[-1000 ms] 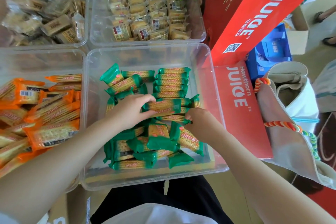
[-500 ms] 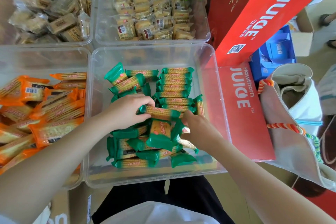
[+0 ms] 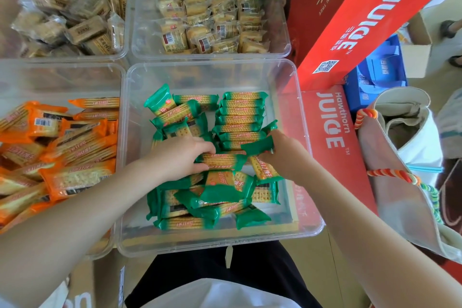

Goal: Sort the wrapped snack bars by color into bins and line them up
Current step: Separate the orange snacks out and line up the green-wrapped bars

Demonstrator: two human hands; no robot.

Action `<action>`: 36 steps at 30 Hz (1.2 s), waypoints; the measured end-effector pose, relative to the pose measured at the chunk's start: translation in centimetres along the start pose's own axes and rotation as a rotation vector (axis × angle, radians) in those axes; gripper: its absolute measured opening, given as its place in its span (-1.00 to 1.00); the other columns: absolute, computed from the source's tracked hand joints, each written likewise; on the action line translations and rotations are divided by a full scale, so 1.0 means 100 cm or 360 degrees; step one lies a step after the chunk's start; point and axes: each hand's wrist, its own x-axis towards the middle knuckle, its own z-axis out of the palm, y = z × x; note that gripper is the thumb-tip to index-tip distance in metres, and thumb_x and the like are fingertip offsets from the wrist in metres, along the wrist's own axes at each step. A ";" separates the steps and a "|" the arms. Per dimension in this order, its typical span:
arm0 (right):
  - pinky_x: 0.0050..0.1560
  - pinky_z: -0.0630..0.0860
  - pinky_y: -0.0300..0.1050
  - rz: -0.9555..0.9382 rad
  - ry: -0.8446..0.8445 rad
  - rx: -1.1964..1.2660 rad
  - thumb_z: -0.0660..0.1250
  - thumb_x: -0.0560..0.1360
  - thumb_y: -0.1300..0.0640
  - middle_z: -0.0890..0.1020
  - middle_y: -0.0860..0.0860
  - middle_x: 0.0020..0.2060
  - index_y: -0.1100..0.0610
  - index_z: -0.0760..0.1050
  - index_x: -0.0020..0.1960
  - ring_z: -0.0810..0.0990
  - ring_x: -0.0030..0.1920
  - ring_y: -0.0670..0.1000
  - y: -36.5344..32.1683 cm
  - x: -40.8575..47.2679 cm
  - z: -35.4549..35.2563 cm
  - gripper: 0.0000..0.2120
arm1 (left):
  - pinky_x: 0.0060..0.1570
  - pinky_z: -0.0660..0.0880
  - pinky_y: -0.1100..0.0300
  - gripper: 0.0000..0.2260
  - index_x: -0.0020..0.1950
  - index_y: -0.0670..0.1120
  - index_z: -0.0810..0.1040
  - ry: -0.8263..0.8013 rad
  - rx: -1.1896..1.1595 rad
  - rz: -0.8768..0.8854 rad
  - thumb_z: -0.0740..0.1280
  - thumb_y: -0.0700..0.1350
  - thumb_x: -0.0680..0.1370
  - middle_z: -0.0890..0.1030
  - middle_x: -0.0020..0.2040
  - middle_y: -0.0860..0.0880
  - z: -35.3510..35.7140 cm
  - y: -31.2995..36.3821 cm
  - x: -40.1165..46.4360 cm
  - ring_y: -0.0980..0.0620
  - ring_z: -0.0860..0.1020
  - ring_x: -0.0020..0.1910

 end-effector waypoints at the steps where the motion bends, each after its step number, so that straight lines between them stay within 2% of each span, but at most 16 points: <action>1: -0.20 0.42 -0.05 -0.0025 0.0053 0.0050 0.28 0.52 0.15 0.53 0.14 -0.09 0.26 0.37 0.14 0.48 -0.18 0.09 -0.001 -0.002 -0.003 -0.74 | 0.08 0.47 0.08 -0.64 0.32 0.04 0.40 0.0018 0.0003 0.0016 0.27 0.04 0.54 0.47 0.26 0.05 0.004 0.004 0.001 0.00 0.49 0.16; 5: -0.11 0.50 0.03 -0.0113 0.0374 0.0387 0.37 0.45 0.22 0.56 0.17 -0.03 0.23 0.44 0.10 0.54 -0.09 0.17 0.000 -0.011 -0.015 -0.74 | 0.00 0.46 0.10 -0.66 0.31 -0.06 0.38 0.0073 -0.0071 0.0028 0.25 -0.01 0.56 0.40 0.25 -0.03 0.016 0.020 0.010 -0.04 0.52 -0.02; 9: -0.21 0.39 -0.08 -0.0252 0.0511 0.0452 0.38 0.44 0.24 0.57 0.09 -0.18 0.19 0.42 0.13 0.49 -0.19 0.12 0.003 -0.022 -0.017 -0.71 | -0.22 0.37 0.14 -0.70 0.19 -0.13 0.35 0.0138 -0.0087 -0.0035 0.27 -0.01 0.55 0.41 0.13 -0.07 0.016 0.030 0.020 -0.03 0.44 -0.19; 11: -0.21 0.41 -0.09 -0.0378 0.0604 0.0361 0.36 0.46 0.24 0.54 0.04 -0.17 0.13 0.38 0.27 0.47 -0.20 0.08 0.002 -0.028 -0.015 -0.60 | -0.21 0.39 0.14 -0.72 0.17 -0.13 0.34 0.0100 -0.0067 -0.0008 0.27 -0.01 0.56 0.41 0.12 -0.09 0.016 0.034 0.023 -0.04 0.44 -0.19; 13: -0.12 0.51 -0.01 -0.0481 0.0707 0.0321 0.34 0.47 0.24 0.59 0.08 -0.05 0.08 0.39 0.31 0.53 -0.14 0.12 0.001 -0.032 -0.017 -0.58 | -0.20 0.40 0.16 -0.69 0.21 -0.11 0.34 0.0066 -0.0065 0.0034 0.25 0.03 0.56 0.40 0.18 -0.06 0.015 0.035 0.023 -0.01 0.44 -0.16; 15: -0.07 0.52 0.02 -0.0535 0.0818 0.0365 0.34 0.47 0.24 0.62 0.09 0.00 0.12 0.46 0.25 0.56 -0.12 0.13 -0.001 -0.032 -0.022 -0.65 | -0.10 0.43 0.19 -0.61 0.28 -0.09 0.37 0.0248 -0.0092 0.0125 0.21 0.11 0.56 0.40 0.22 -0.03 0.013 0.029 0.016 0.02 0.46 -0.01; 17: -0.10 0.45 -0.13 -0.0487 0.0869 0.0445 0.34 0.48 0.23 0.61 0.02 -0.06 0.14 0.48 0.21 0.55 -0.15 0.08 -0.007 -0.023 -0.027 -0.69 | 0.01 0.46 0.16 -0.50 0.23 -0.09 0.46 0.0470 -0.0273 0.0307 0.14 0.25 0.51 0.47 0.13 -0.01 0.010 0.020 0.004 0.03 0.48 0.06; 19: -0.15 0.37 -0.25 -0.0351 0.0826 0.0574 0.34 0.49 0.19 0.55 -0.05 -0.09 0.15 0.46 0.19 0.51 -0.16 0.01 -0.013 -0.007 -0.028 -0.72 | 0.03 0.47 0.13 -0.36 0.18 -0.04 0.50 0.0339 -0.0543 0.0394 0.07 0.43 0.41 0.47 0.05 0.10 0.006 0.010 -0.009 0.10 0.49 0.01; 21: -0.05 0.49 -0.11 -0.0171 0.0727 0.0848 0.34 0.49 0.17 0.54 -0.03 -0.06 0.16 0.44 0.17 0.54 -0.12 0.05 -0.020 0.011 -0.024 -0.73 | 0.15 0.43 0.15 -0.28 0.24 0.07 0.44 -0.0020 -0.0540 0.0360 0.11 0.51 0.29 0.40 0.13 0.20 0.003 0.008 -0.018 0.18 0.45 0.10; 24: 0.01 0.59 0.10 0.0038 0.0562 0.1405 0.36 0.47 0.20 0.56 0.06 -0.02 0.17 0.38 0.10 0.61 0.00 0.13 -0.028 0.032 -0.013 -0.75 | 0.34 0.27 0.23 -0.30 0.36 0.12 0.32 -0.0292 -0.0370 0.0342 0.37 0.34 0.28 0.30 0.31 0.24 0.005 0.012 -0.021 0.22 0.31 0.30; 27: 0.05 0.58 0.12 0.0156 0.0582 0.1642 0.36 0.49 0.21 0.53 0.01 -0.11 0.13 0.34 0.05 0.60 -0.02 0.11 -0.030 0.045 -0.003 -0.78 | 0.29 0.32 0.24 -0.40 0.35 0.11 0.36 -0.0264 -0.0354 0.0392 0.42 0.20 0.37 0.38 0.33 0.20 0.006 0.013 -0.020 0.21 0.36 0.28; 29: -0.05 0.60 -0.09 0.0179 0.0625 0.1649 0.35 0.50 0.19 0.51 0.00 -0.14 0.14 0.34 0.05 0.55 -0.13 0.04 -0.031 0.052 -0.001 -0.79 | 0.17 0.44 0.13 -0.56 0.28 0.06 0.46 -0.0080 -0.0460 0.0447 0.38 0.13 0.43 0.52 0.21 0.14 0.006 0.012 -0.018 0.14 0.50 0.14; 31: -0.33 0.46 -0.38 0.0162 0.0665 0.1542 0.35 0.50 0.17 0.49 0.02 -0.11 0.19 0.36 0.14 0.47 -0.23 -0.06 -0.033 0.055 -0.004 -0.73 | 0.01 0.49 0.10 -0.67 0.21 -0.02 0.53 0.0148 -0.0622 0.0332 0.34 0.05 0.49 0.60 0.06 0.08 0.004 0.009 -0.017 0.09 0.56 -0.03; 32: -0.36 0.42 -0.40 0.0145 0.0688 0.1425 0.36 0.49 0.16 0.49 0.02 -0.08 0.20 0.37 0.18 0.46 -0.22 -0.07 -0.033 0.056 -0.006 -0.69 | -0.06 0.49 0.15 -0.69 0.20 -0.04 0.54 0.0214 -0.0727 0.0225 0.32 0.04 0.51 0.61 -0.01 0.06 0.000 0.007 -0.017 0.09 0.57 -0.09; 34: -0.19 0.44 -0.26 0.0073 0.0705 0.1089 0.38 0.48 0.16 0.52 0.04 0.01 0.19 0.34 0.24 0.49 -0.10 -0.01 -0.029 0.060 -0.011 -0.61 | -0.14 0.44 0.23 -0.68 0.09 -0.06 0.55 0.0311 -0.1120 0.0037 0.26 0.12 0.49 0.61 -0.12 0.02 -0.006 0.004 -0.015 0.13 0.55 -0.19; 36: -0.04 0.49 -0.08 -0.0012 0.0670 0.0731 0.39 0.46 0.18 0.55 0.12 0.09 0.17 0.31 0.27 0.53 0.03 0.10 -0.027 0.062 -0.016 -0.56 | -0.08 0.41 0.23 -0.74 -0.02 -0.10 0.53 0.0489 -0.1632 -0.0096 0.21 0.07 0.54 0.59 -0.14 -0.04 -0.015 0.007 -0.011 0.20 0.53 -0.19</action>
